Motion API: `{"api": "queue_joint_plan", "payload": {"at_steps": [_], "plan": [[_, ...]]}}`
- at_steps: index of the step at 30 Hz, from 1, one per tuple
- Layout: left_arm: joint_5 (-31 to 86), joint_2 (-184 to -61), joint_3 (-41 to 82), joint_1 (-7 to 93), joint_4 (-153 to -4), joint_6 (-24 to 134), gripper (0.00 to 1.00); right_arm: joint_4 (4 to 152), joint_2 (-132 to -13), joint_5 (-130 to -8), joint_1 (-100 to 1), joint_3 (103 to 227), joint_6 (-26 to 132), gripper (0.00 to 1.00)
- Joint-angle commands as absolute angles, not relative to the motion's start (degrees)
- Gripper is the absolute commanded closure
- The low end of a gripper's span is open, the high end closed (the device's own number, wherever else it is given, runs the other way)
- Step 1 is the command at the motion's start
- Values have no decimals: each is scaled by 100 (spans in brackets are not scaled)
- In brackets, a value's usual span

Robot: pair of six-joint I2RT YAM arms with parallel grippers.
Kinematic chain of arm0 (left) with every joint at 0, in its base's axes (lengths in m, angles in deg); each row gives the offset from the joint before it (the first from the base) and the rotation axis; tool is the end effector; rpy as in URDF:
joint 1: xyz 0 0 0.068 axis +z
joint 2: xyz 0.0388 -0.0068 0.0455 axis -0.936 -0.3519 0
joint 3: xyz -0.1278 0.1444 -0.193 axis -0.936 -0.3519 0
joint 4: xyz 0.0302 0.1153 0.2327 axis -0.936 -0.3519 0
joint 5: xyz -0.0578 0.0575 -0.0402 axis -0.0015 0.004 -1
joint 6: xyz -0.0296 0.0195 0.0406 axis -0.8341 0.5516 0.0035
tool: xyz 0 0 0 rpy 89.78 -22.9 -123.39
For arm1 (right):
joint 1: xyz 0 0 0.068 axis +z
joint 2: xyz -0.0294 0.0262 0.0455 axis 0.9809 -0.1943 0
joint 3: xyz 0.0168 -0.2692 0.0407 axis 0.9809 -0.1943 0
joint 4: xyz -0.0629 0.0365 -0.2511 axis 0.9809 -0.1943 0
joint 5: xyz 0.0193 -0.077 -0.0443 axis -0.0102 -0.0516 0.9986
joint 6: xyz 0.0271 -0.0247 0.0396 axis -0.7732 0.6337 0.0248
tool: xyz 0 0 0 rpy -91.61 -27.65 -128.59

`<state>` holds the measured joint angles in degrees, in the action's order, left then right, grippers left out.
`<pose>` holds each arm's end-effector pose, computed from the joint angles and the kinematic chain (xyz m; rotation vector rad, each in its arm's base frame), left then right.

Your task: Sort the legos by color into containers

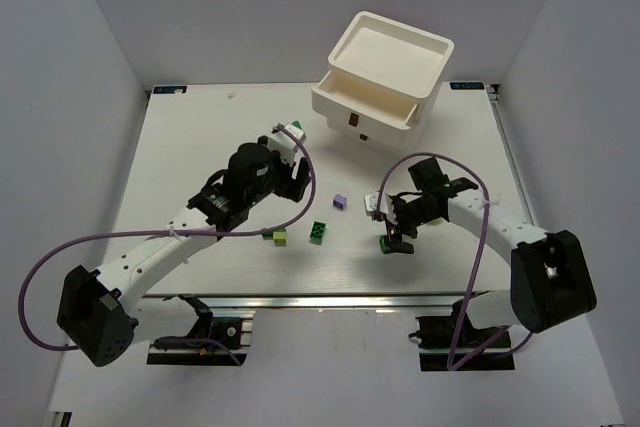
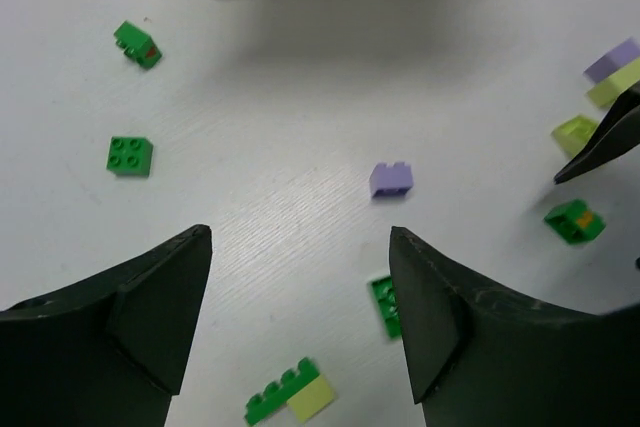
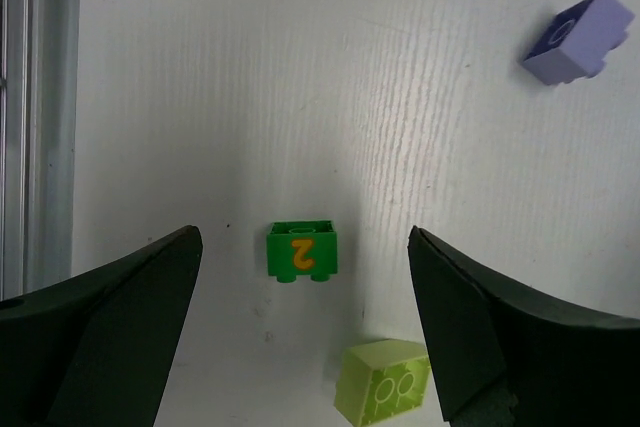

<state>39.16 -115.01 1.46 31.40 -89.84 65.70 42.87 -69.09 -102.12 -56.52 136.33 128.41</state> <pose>0.2171 -0.1669 0.3107 0.5961 1.9127 -0.3865 0.2182 0.1144 0.2032 -1.8644 1.5758 0.6243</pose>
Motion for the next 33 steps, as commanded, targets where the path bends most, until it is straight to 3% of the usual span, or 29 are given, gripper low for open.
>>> {"api": "queue_joint_plan", "payload": {"at_steps": [1,13,17,21,26,29,33], "plan": [[4189,-11176,-68,3116,-9551,7038,17,4333,-7049,-9787,-5516,13533,13140,11],[4260,-11114,17,3116,-9612,7100,14,4931,-7515,-8961,-5155,13322,12789,22],[4312,-11027,-18,3116,-9559,7091,14,4870,-7674,-8916,-5111,13366,12832,43],[4234,-10982,-97,3116,-9489,7091,13,4791,-7586,-9118,-5103,13366,12885,73],[3830,-10965,-194,3116,-9331,7100,14,4020,-7236,-9565,-5137,14014,12816,98],[3198,-11000,-238,3116,-9234,7144,21,3754,-6989,-9996,-5164,14999,12088,100],[2539,-11053,-317,3116,-9085,7144,32,4489,-6690,-9692,-5225,16124,10585,100]]}}
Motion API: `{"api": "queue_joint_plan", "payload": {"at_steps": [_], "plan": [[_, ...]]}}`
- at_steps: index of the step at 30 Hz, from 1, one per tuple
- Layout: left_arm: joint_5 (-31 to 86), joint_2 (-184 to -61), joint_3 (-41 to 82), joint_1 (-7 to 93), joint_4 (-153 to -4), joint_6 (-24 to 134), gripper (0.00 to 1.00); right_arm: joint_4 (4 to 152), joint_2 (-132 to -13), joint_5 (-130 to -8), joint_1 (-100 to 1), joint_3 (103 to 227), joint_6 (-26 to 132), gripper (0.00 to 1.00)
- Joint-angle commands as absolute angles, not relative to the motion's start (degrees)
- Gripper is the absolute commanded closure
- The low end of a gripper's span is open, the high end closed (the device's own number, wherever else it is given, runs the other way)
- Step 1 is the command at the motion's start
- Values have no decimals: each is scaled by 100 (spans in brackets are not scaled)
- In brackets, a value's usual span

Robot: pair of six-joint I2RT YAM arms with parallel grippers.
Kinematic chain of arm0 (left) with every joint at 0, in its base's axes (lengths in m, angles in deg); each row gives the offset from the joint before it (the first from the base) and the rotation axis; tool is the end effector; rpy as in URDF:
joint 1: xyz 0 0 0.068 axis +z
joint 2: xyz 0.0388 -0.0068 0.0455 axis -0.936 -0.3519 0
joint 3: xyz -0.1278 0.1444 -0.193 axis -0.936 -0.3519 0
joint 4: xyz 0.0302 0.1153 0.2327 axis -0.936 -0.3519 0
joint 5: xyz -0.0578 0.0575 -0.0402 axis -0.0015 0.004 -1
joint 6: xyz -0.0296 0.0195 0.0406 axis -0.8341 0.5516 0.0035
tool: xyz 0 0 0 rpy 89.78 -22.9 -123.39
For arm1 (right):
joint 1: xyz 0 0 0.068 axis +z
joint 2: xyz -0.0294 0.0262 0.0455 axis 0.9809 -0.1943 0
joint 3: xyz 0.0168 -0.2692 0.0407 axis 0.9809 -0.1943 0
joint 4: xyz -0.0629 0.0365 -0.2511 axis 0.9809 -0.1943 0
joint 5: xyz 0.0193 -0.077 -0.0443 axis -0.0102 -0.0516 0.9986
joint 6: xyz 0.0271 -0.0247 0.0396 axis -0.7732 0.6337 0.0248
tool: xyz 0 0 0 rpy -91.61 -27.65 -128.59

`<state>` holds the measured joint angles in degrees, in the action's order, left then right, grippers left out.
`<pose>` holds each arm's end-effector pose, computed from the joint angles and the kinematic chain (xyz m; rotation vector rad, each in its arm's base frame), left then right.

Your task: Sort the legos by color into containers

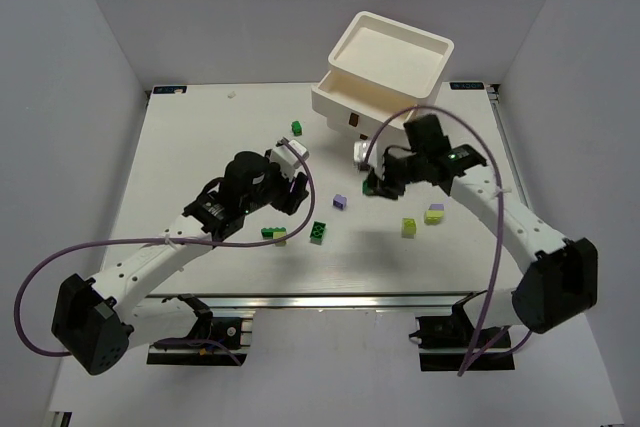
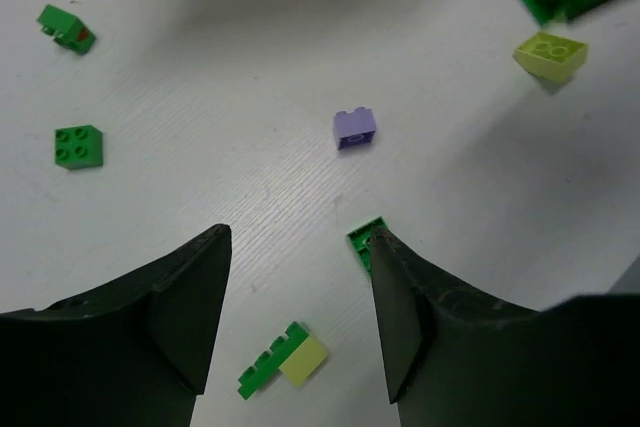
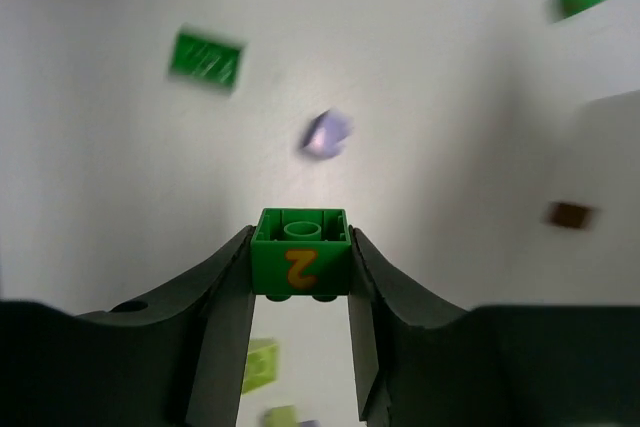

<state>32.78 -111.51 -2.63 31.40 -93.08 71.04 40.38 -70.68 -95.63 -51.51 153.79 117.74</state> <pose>0.2005 -0.1589 0.2950 0.7775 1.9252 -0.4220 0.2449 0.1487 0.2831 -1.7586 1.5616 0.4807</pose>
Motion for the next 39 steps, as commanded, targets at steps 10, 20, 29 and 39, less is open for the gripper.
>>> {"api": "queue_joint_plan", "payload": {"at_steps": [10,20,29,39], "plan": [[2071,-11404,-369,3116,-8935,7109,17,6091,-7584,-6976,-5471,17786,8122,100],[1860,-11738,-387,3116,-8830,6977,15,5766,-8648,-6508,-5831,18797,7840,80],[1878,-12037,-553,3116,-8549,6767,13,5388,-8905,-6982,-6095,19070,7840,18],[2229,-12546,-396,2897,-8495,6081,27,5334,-7916,-8341,-6402,18521,7445,73]]}}
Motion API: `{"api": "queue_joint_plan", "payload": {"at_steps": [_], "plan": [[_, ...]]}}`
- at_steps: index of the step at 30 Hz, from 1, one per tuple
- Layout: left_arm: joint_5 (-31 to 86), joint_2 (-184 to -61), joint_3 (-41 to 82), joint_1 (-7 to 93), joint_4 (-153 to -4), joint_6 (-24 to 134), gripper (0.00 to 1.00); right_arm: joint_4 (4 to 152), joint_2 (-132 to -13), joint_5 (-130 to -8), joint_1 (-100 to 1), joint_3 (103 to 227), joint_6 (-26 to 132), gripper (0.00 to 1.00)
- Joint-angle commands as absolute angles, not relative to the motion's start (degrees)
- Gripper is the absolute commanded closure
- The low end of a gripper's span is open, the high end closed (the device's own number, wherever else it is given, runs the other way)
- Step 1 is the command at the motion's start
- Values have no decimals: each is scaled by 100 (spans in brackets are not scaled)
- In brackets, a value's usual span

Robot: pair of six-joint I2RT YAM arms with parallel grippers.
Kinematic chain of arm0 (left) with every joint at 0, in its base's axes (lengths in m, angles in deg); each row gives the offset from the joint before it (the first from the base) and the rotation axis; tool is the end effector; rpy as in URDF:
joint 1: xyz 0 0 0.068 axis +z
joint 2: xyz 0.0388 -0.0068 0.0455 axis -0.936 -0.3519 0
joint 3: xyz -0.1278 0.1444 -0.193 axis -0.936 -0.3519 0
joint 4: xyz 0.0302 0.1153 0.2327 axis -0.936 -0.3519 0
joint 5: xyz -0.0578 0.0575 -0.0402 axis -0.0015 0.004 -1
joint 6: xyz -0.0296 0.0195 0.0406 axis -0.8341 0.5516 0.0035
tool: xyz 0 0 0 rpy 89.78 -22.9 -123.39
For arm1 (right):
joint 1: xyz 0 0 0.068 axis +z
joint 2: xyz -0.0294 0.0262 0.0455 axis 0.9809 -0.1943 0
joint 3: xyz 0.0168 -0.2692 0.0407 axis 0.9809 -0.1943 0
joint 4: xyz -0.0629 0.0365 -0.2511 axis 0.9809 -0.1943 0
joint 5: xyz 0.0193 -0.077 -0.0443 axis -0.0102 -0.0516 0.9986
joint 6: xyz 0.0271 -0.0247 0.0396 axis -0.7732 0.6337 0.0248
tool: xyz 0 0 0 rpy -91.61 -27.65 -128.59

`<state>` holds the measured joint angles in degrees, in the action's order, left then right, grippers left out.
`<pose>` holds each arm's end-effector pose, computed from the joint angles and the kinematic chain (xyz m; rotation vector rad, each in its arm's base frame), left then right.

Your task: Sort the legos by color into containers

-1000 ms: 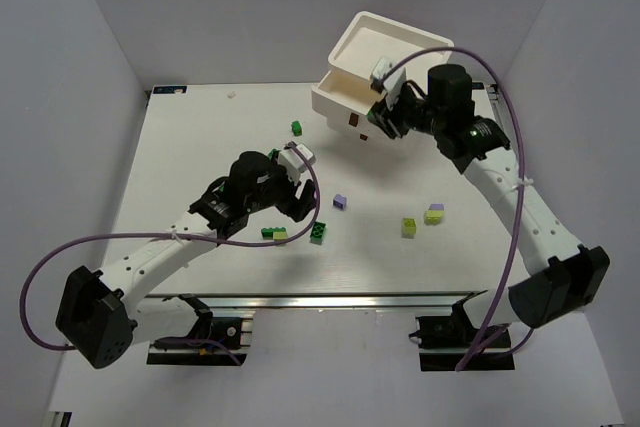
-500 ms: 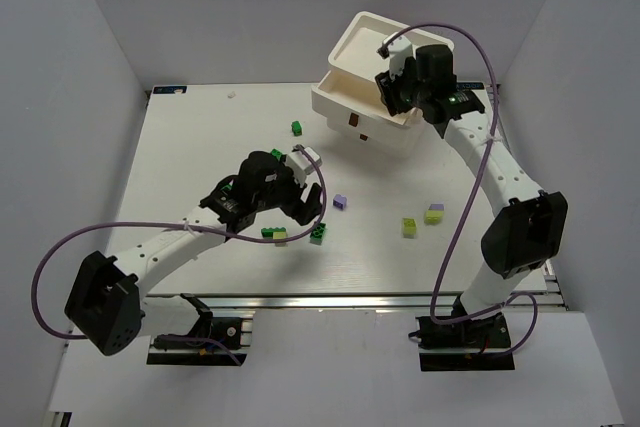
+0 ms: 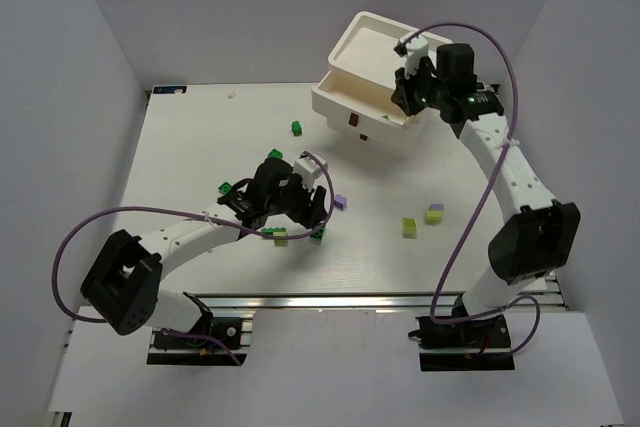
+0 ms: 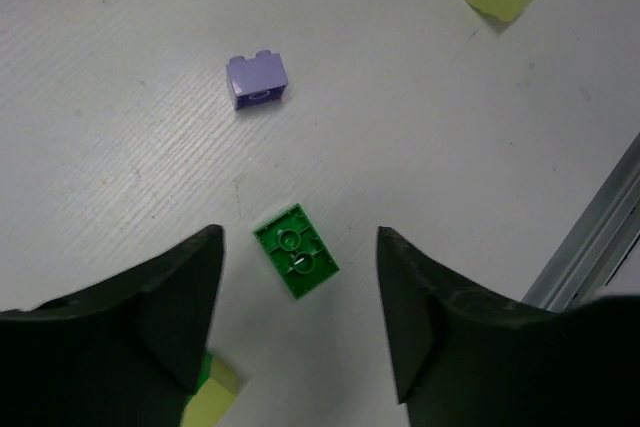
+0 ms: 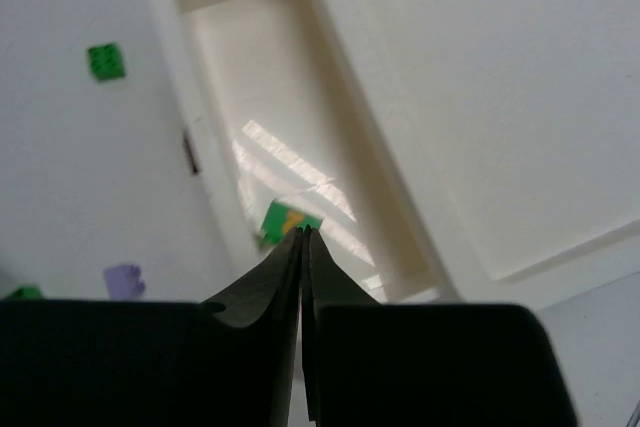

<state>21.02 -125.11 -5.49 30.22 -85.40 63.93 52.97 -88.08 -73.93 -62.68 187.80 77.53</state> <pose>0.2216 -0.1922 0.2303 0.8444 2.1041 -0.6887 0.3770 0.1168 0.3963 -0.7098 1.8590 0.1910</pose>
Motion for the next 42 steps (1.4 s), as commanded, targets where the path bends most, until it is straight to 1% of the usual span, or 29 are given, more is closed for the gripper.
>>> {"api": "queue_joint_plan", "payload": {"at_steps": [1,2,3,4,5,6,7,8,9,10,11,12,14,21,23,26,27,29,30,32,33,35,36,37,38,39,40,42], "plan": [[2264,-12599,-361,2896,-8539,6028,32,5422,-7642,-9328,-6412,18177,7410,99],[2326,-12687,-300,2844,-8618,5906,36,5536,-7343,-9843,-6421,17800,7366,100],[2344,-12748,-264,2791,-8645,5861,44,5677,-6766,-10344,-6421,16952,7287,100],[2509,-12810,-238,2791,-8671,5748,45,6009,-6516,-11045,-6412,16552,7208,100],[2589,-12898,-185,2721,-8828,5677,46,6229,-6288,-11296,-6403,16148,7085,88],[2686,-13081,-46,2651,-8908,5642,45,6388,-5963,-11524,-6395,15561,6849,72],[3017,-13179,17,2598,-9004,5476,40,6494,-5847,-11570,-6412,15355,6830,45],[3177,-13319,130,2545,-9249,5387,36,6495,-5776,-11553,-6412,15170,6847,35],[3353,-13538,314,2440,-9365,5299,34,6495,-5628,-11344,-6421,14872,6908,29],[3502,-13670,420,2378,-9514,5151,28,6591,-5548,-11212,-6447,14704,6935,28],[3982,-13794,526,2308,-9776,5088,25,6705,-5469,-11149,-6447,14537,6926,26],[4179,-13986,675,2194,-9883,4983,24,6846,-5303,-11088,-6473,14222,6874,26],[4670,-14137,773,2132,-10059,4868,22,7022,-5082,-11008,-6552,14061,6856,25],[5375,-14796,1264,1807,-10437,4604,21,6987,-4835,-10780,-6737,13964,6785,25],[5464,-14990,1414,1754,-10552,4543,22,6987,-4835,-10788,-6798,13938,6794,25],[5490,-15104,1493,1701,-10622,4472,28,6952,-4861,-10867,-6886,13938,6786,26],[5482,-15122,1511,1701,-10640,4455,42,6952,-4853,-10876,-6930,13938,6785,26],[5490,-15078,1511,1648,-10658,4411,53,6952,-4835,-10902,-6992,13929,6777,27],[5525,-15043,1520,1648,-10675,4393,66,6944,-4826,-10920,-7010,13929,6768,27],[5560,-14895,1538,1648,-10684,4393,77,6944,-4826,-10955,-7054,13929,6750,28],[5569,-14824,1599,1648,-10710,4384,85,6952,-4818,-10981,-7080,13929,6724,28],[5570,-14544,1722,1648,-10780,4437,92,6952,-4791,-10982,-7133,13929,6715,31],[5535,-14429,1922,1648,-10789,4568,97,6952,-4782,-10947,-7168,13929,6698,34],[5343,-14306,2046,1648,-10763,4665,99,6970,-4756,-10859,-7220,13929,6645,40],[5210,-14192,2178,1701,-10728,4779,100,7005,-4747,-10580,-7221,13920,6575,53],[5087,-13973,2484,1762,-10711,4928,100,7023,-4738,-10421,-7273,13929,6496,91],[4999,-13901,2687,1815,-10676,4990,100,7040,-4738,-10236,-7291,13955,6374,100],[5077,-13848,3170,1868,-10658,5235,100,6953,-4738,-9945,-7344,14008,6355,100]]}}
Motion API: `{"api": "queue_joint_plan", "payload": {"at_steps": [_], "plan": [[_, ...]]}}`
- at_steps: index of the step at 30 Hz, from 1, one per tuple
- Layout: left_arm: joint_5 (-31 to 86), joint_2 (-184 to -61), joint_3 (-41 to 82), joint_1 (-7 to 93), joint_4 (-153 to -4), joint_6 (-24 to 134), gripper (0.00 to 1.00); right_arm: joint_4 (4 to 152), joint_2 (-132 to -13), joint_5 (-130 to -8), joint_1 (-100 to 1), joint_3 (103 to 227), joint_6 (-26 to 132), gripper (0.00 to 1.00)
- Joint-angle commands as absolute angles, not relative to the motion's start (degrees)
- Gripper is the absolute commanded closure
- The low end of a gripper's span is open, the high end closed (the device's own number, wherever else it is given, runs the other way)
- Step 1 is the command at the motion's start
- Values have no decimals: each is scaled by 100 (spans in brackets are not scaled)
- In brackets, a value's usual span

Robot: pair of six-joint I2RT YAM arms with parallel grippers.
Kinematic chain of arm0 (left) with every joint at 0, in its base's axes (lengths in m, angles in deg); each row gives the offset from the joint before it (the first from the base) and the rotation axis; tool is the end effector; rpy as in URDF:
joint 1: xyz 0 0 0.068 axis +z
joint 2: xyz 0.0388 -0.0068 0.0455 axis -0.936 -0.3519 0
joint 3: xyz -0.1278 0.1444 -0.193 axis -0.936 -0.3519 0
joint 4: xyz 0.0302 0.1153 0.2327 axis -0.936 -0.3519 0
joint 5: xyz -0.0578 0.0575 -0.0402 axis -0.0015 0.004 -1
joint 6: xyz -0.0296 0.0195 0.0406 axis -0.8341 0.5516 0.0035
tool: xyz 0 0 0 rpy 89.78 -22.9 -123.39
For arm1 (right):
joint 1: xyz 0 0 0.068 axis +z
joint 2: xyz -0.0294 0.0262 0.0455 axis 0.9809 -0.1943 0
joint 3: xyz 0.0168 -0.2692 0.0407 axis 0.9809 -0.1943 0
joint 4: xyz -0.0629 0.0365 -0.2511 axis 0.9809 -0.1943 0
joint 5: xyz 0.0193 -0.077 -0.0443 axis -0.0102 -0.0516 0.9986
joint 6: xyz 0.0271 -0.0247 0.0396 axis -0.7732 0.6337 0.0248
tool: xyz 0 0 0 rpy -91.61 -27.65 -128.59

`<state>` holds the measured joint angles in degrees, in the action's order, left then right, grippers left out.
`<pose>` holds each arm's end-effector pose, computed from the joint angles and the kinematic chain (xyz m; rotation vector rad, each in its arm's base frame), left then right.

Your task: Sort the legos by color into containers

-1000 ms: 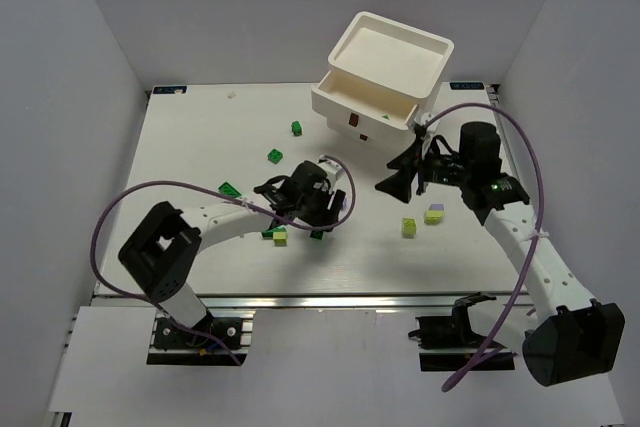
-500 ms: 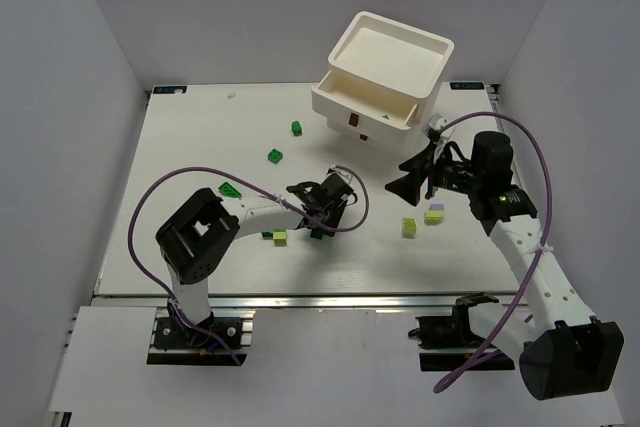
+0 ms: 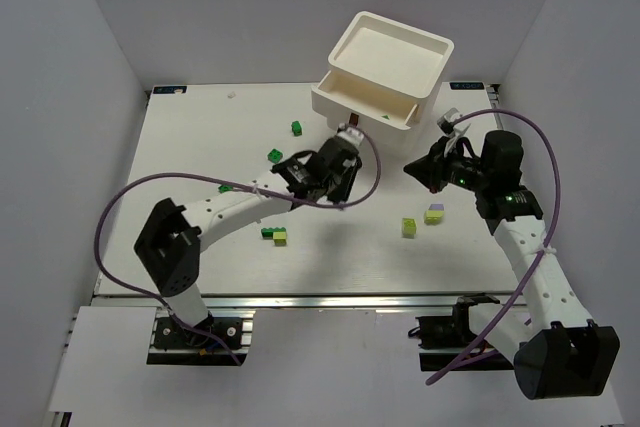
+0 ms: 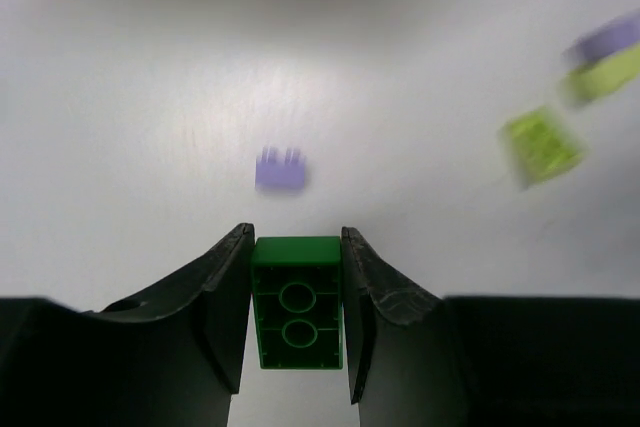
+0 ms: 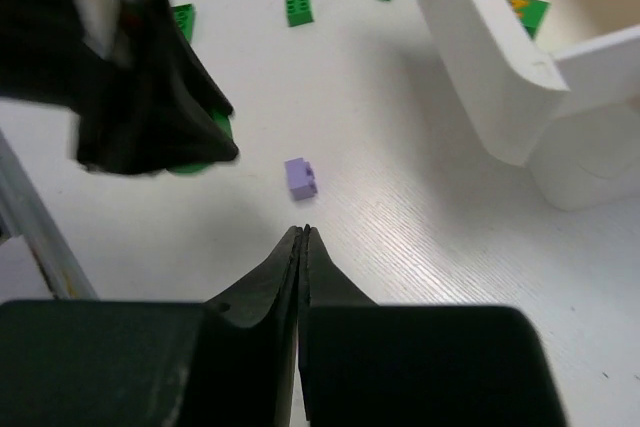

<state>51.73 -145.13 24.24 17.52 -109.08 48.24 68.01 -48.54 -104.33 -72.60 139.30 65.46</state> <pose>0.2401 -0.2900 0.2557 0.5723 2.3472 -0.2309 0.2199 0.0481 0.3314 -0.6880 1.7284 0.7011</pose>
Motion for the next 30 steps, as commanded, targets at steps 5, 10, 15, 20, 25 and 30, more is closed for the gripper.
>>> {"api": "queue_joint_plan", "payload": {"at_steps": [5,10,15,20,25,30], "plan": [[5348,-14681,5402,2069,-10711,5536,100,7023,-4738,-9962,-7431,13955,6293,100],[5675,-15892,7159,2263,-10352,5474,100,7040,-4730,-9997,-7528,13911,6302,100],[5912,-16352,7269,2387,-9299,5412,100,7067,-4721,-10120,-7598,13902,6293,100],[5939,-16721,7399,2510,-8812,5378,98,7084,-4730,-10225,-7607,13867,6285,100],[5824,-17029,7567,2624,-8707,5237,95,7084,-4800,-10366,-7616,13841,6276,100],[5781,-17108,7436,2729,-8856,5123,66,7049,-4791,-10498,-7634,13850,6398,80]]}}
